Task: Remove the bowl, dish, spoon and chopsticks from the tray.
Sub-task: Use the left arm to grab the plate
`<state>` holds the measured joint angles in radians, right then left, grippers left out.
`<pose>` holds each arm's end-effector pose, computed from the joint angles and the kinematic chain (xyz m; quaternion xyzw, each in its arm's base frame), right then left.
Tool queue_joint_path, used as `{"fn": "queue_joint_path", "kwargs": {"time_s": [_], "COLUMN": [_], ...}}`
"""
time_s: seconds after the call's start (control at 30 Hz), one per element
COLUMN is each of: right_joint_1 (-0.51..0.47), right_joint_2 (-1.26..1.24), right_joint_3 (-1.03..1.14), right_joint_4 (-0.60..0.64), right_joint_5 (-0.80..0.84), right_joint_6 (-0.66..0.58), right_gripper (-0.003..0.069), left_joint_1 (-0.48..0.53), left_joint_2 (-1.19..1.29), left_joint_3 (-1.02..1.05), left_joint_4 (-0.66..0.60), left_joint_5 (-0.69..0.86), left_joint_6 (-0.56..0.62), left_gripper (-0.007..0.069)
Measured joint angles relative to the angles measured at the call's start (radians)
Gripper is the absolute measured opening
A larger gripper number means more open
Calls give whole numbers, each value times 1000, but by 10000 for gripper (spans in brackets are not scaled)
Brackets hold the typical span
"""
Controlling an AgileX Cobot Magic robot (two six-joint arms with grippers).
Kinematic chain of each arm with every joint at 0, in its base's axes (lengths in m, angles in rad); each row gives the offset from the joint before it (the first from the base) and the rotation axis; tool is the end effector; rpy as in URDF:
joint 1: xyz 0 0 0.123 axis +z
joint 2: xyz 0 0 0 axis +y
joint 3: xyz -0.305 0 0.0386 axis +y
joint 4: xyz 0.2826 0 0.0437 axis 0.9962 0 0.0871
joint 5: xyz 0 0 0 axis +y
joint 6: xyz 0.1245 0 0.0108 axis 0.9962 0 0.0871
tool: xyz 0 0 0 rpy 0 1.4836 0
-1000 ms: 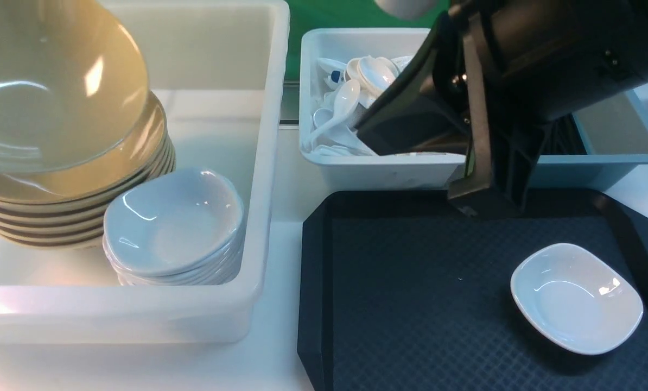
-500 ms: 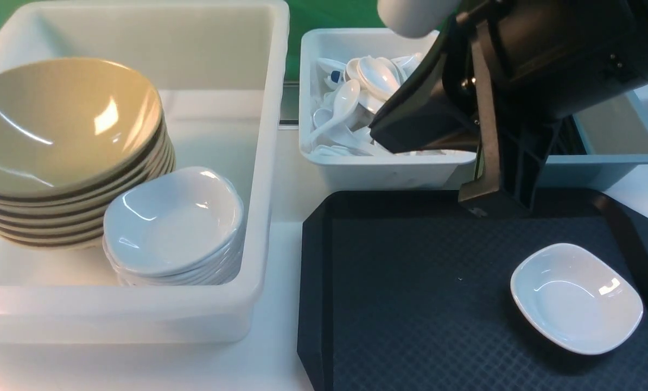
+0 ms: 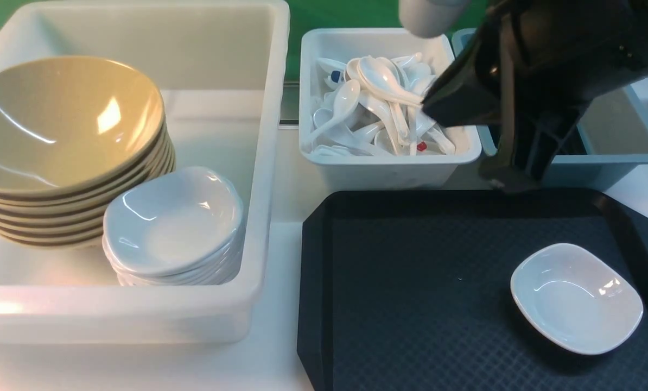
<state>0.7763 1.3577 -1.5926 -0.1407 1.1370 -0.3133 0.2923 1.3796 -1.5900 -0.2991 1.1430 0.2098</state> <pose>0.2417 0.2151 0.4476 -0.4838 0.7909 0.0161 0.3744 0.3243 0.0626 0.4428 -0.0478 0.9233 -0.0569 0.3768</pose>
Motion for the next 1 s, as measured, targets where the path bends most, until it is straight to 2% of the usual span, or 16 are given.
{"fn": "queue_joint_path", "kwargs": {"time_s": [0.03,0.13,0.2,0.23,0.27,0.3,0.37,0.5,0.67,0.83,1.0], "right_joint_1": [0,-16,-43,-60,-88,-92,-129,-152,-155,-156,-156], "right_joint_2": [0,0,0,-3,-12,-14,-70,-219,-391,-511,-572], "right_joint_3": [0,0,0,1,7,11,46,148,312,453,496], "right_joint_4": [0,-84,-90,-93,-94,-95,-96,-99,-98,-96,-96], "right_joint_5": [1,52,92,103,110,111,114,118,124,129,133], "right_joint_6": [6,105,134,147,175,180,225,290,352,398,410], "right_gripper": [79,80,81,82,83,84,87,92,97,97,97], "left_joint_1": [-16,-341,-468,-552,-679,-679,-841,-1037,-1150,-1197,-1201], "left_joint_2": [-3,-15,15,44,94,102,201,413,647,836,941], "left_joint_3": [0,-14,-9,-9,-9,-9,-9,-50,-188,-335,-433], "left_joint_4": [0,-5,7,22,45,48,71,77,68,64,76], "left_joint_5": [2,11,4,-6,-29,-29,-81,-171,-219,-238,-256], "left_joint_6": [0,-12,-21,-30,-40,-40,-43,-36,-30,-25,-42], "left_gripper": [475,452,447,445,444,444,444,443,443,443,443]}}
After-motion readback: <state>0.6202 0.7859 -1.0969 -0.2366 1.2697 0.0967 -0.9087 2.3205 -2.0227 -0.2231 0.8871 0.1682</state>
